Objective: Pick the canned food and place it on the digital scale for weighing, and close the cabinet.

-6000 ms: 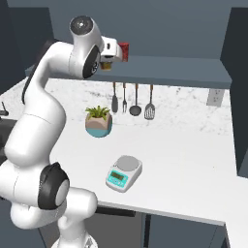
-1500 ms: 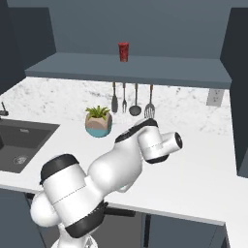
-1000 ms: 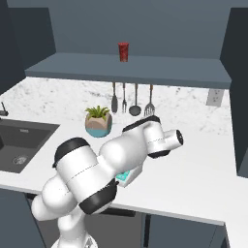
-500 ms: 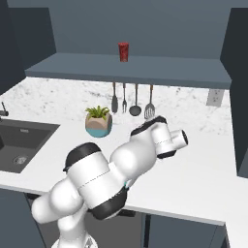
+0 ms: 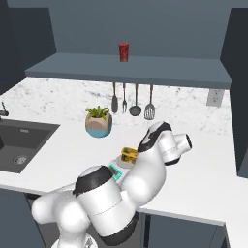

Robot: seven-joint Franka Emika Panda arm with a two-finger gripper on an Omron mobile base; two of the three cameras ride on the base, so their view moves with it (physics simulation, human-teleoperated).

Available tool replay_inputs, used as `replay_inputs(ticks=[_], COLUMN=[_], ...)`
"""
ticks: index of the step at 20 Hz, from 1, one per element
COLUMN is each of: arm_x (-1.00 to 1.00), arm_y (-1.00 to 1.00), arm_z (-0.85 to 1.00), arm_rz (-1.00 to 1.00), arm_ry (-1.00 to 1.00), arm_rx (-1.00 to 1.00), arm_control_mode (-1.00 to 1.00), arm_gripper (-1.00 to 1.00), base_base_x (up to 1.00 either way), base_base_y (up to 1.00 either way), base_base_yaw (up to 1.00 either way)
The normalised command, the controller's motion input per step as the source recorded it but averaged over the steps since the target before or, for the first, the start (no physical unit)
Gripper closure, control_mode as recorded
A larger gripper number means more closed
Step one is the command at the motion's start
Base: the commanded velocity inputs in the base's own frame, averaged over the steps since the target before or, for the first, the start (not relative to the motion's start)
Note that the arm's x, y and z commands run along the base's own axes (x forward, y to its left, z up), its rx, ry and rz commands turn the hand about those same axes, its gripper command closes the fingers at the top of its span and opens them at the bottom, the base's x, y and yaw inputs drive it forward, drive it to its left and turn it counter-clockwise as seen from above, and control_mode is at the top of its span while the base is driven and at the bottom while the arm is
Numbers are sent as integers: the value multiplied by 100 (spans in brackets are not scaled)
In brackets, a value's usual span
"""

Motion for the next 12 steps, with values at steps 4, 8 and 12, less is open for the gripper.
replay_inputs(ticks=[4, 8, 12], arm_x=[-12, 0, 8], arm_y=[18, 34, 18], arm_z=[0, 4, -1], arm_rz=[0, -3, -2], arm_ry=[-14, -7, 0], arm_rx=[0, -1, -1], arm_control_mode=[-100, -100, -100], arm_gripper=[100, 100, 100], base_base_x=[0, 0, 0], base_base_y=[0, 0, 0], base_base_yaw=[0, 0, 0])
